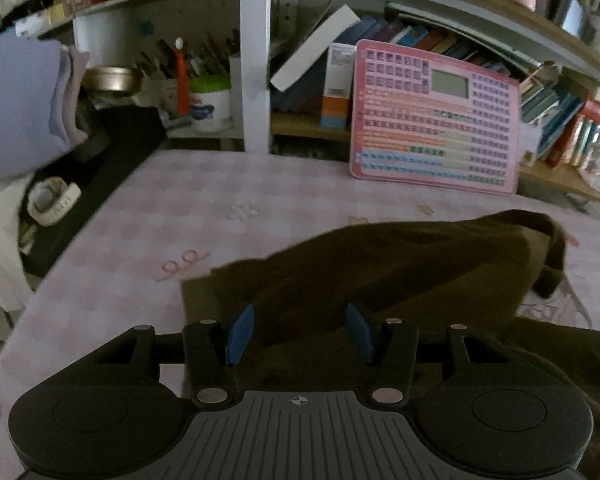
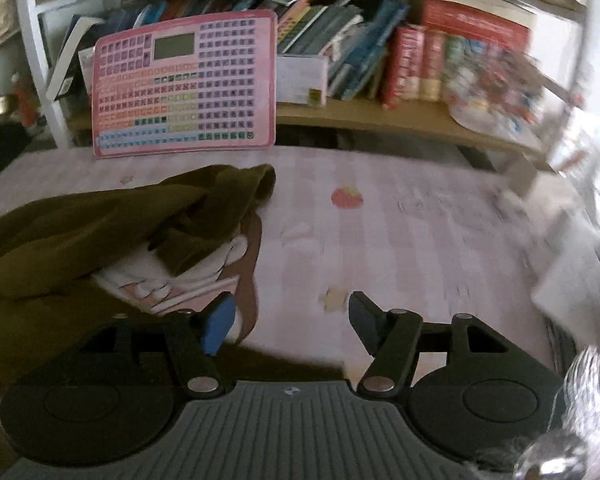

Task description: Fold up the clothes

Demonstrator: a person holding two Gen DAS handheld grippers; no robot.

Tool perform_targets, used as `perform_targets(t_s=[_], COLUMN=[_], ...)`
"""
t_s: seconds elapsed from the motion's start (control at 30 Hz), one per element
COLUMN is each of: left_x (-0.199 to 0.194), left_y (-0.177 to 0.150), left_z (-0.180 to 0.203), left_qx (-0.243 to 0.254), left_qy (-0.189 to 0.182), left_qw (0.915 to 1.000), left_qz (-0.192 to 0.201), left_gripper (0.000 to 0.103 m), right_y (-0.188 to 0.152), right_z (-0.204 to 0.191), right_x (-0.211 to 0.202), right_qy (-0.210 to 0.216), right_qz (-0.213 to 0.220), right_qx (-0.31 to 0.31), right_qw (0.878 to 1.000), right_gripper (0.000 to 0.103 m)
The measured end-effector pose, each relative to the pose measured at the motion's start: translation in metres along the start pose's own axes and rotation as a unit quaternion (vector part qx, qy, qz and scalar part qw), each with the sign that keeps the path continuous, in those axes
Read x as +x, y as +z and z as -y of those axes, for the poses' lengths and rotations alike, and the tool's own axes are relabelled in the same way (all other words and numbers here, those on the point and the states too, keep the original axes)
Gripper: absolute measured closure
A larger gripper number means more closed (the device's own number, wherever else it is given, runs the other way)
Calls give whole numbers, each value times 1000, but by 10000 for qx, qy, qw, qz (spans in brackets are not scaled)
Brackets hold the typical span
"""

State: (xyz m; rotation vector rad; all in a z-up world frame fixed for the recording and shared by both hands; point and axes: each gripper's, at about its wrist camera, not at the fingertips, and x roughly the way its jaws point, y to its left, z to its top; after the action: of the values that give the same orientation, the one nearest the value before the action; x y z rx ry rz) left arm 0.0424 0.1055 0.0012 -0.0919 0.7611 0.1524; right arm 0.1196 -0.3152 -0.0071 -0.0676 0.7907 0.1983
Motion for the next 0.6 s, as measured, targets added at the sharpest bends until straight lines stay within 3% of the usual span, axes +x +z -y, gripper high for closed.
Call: perform_targets(t_s=[0.23, 0.43, 0.6], left_x=[1, 2, 18], left_y=[7, 13, 18], left_z=[12, 14, 8], left_qx=[109, 214, 365], left_qy=[172, 286, 436], left_qw=[9998, 9993, 9982], left_qz=[-46, -90, -203], left_gripper=[51, 51, 51], right_y=[29, 44, 51], right_z=[15, 9, 9], right_x=[57, 75, 90], right_qy=[371, 753, 945], right_qz=[52, 220, 173], right_qx=[-260, -586, -434], right_qw=[9990, 9952, 9944], right_gripper=[42, 42, 42])
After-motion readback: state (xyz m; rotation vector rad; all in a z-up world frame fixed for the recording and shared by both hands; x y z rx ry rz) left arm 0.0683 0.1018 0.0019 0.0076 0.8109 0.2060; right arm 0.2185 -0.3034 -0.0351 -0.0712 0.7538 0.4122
